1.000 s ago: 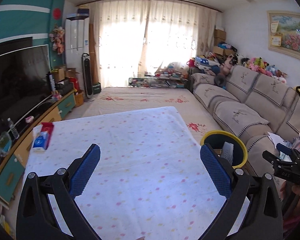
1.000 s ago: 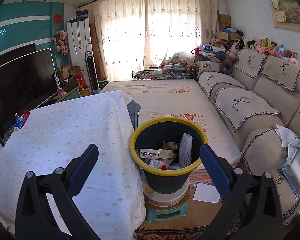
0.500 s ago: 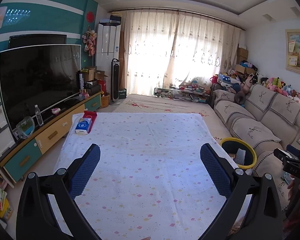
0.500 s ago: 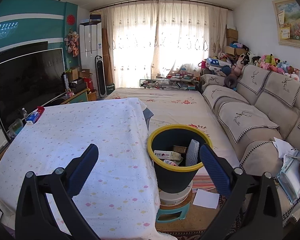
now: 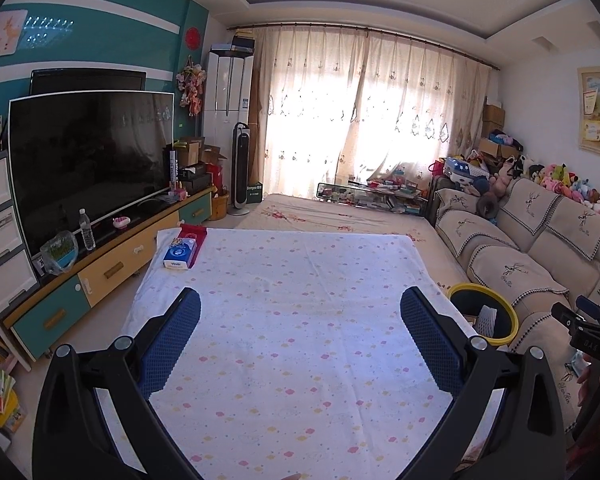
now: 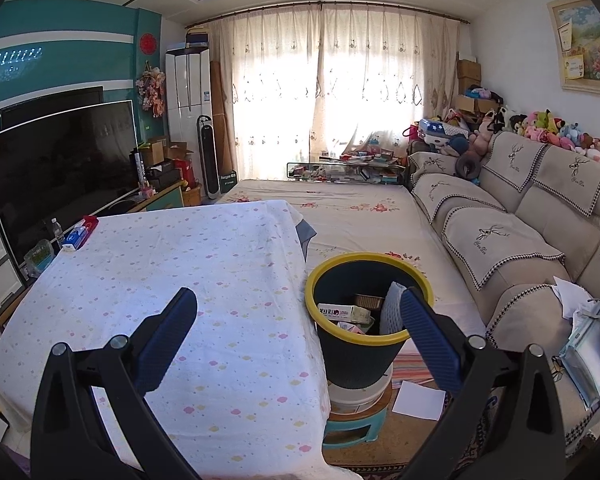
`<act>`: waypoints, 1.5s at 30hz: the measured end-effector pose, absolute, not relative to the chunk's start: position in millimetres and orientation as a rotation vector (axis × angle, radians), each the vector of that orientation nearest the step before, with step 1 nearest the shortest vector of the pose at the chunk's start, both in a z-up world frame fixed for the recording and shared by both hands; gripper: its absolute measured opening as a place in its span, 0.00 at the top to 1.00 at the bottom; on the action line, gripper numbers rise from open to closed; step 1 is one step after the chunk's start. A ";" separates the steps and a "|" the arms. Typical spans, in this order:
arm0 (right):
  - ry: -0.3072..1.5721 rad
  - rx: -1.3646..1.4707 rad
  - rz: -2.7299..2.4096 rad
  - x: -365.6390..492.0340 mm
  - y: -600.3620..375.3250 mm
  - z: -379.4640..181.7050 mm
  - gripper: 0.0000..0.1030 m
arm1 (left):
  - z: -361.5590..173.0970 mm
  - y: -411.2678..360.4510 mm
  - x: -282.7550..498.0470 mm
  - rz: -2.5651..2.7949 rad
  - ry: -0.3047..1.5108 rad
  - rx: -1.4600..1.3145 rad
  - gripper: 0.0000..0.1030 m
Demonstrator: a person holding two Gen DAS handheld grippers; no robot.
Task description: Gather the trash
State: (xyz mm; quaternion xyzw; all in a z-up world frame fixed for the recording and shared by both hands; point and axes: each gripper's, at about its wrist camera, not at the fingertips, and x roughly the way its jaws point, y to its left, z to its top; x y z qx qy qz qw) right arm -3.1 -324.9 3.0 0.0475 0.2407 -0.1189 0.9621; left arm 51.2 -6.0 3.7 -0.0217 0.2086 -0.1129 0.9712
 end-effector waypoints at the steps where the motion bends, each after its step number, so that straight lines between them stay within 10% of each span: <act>1: 0.488 0.097 -0.239 -3.1 -324.9 3.1 0.06 | 3.1 -6.0 51.1 -0.230 0.424 -0.045 0.05; 45: 0.498 0.114 -0.228 8.8 -322.6 -4.4 0.06 | -14.8 -13.3 63.7 -0.242 0.460 -0.049 0.05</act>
